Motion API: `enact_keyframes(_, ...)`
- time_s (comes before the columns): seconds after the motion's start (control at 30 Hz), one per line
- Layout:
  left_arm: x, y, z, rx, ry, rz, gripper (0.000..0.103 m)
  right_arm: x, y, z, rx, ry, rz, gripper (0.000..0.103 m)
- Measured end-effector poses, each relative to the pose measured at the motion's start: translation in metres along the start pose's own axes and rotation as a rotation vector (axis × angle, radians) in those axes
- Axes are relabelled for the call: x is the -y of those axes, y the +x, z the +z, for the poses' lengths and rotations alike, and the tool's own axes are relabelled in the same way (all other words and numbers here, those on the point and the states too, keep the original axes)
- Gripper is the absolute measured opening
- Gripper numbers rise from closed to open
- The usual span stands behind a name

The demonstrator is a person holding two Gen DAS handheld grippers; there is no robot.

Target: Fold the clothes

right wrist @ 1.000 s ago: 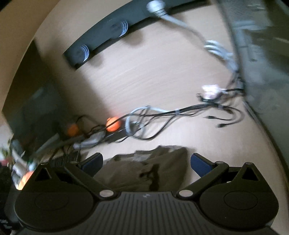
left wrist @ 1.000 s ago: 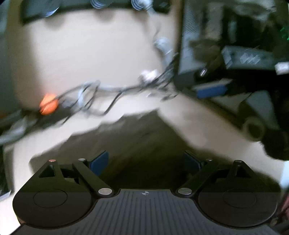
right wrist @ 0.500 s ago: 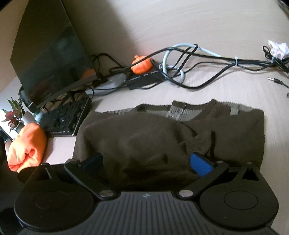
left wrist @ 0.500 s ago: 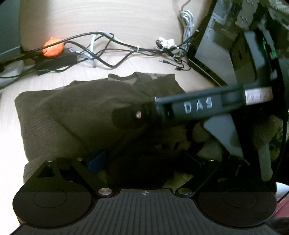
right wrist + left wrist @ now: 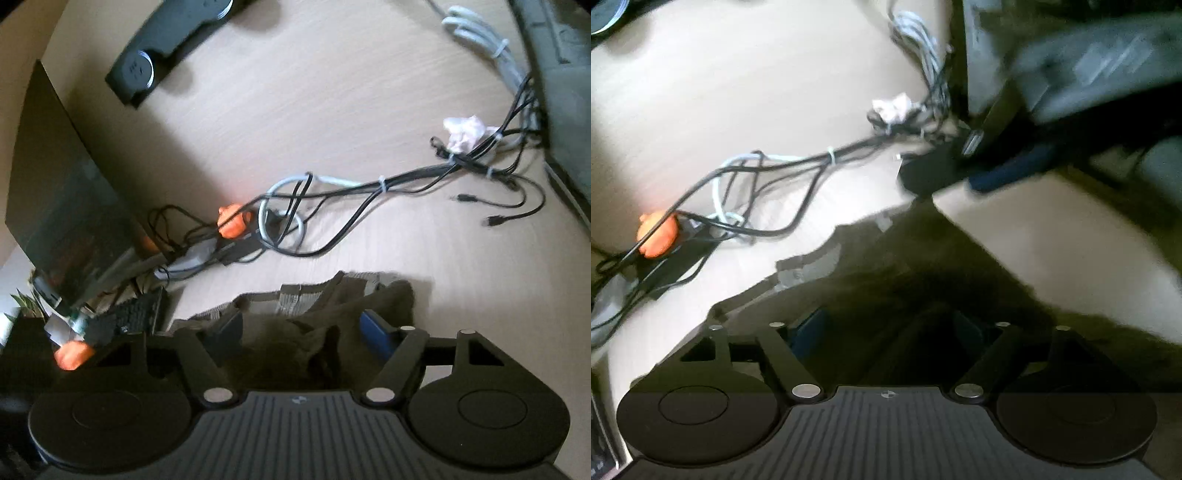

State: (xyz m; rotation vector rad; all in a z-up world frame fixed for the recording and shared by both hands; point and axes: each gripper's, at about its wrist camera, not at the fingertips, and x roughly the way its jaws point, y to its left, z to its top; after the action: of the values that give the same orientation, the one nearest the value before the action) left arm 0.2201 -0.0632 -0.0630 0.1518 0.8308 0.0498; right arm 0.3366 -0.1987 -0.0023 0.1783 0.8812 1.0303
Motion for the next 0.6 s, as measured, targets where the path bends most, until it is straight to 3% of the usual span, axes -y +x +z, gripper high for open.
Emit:
enact_keyframes(0.07, 0.005, 0.006, -0.001, 0.001, 0.042, 0.008, 0.043, 0.000, -0.010, -0.002, 0.022, -0.011, -0.017, 0.072)
enact_keyframes(0.1, 0.009, 0.003, -0.001, 0.016, 0.071, 0.014, 0.034, 0.001, -0.014, -0.003, 0.030, -0.013, -0.027, 0.072)
enact_keyframes(0.13, 0.012, -0.003, 0.000, 0.037, 0.090, 0.026, 0.013, 0.003, -0.018, -0.004, 0.035, -0.014, -0.039, 0.072)
enact_keyframes(0.27, 0.014, -0.033, 0.018, 0.147, 0.075, 0.002, 0.013, 0.004, -0.032, -0.002, 0.075, -0.038, -0.086, 0.072)
enact_keyframes(0.33, 0.017, -0.034, 0.028, 0.171, 0.061, -0.005, 0.013, 0.003, -0.034, 0.003, 0.087, -0.052, -0.093, 0.072)
enact_keyframes(0.4, 0.020, -0.021, 0.028, 0.141, 0.029, -0.025, 0.015, -0.001, -0.029, 0.008, 0.085, -0.070, -0.101, 0.072)
enact_keyframes(0.5, 0.017, 0.001, 0.015, 0.063, -0.047, -0.158, 0.033, -0.007, -0.015, 0.012, 0.061, -0.108, -0.104, 0.072)
enact_keyframes(0.57, 0.009, -0.004, 0.008, 0.035, -0.102, -0.191, 0.052, -0.011, -0.004, 0.013, 0.039, -0.147, -0.104, 0.072)
enact_keyframes(0.6, 0.000, -0.016, 0.008, 0.037, -0.139, -0.188, 0.057, -0.014, 0.002, 0.012, 0.024, -0.174, -0.109, 0.074)
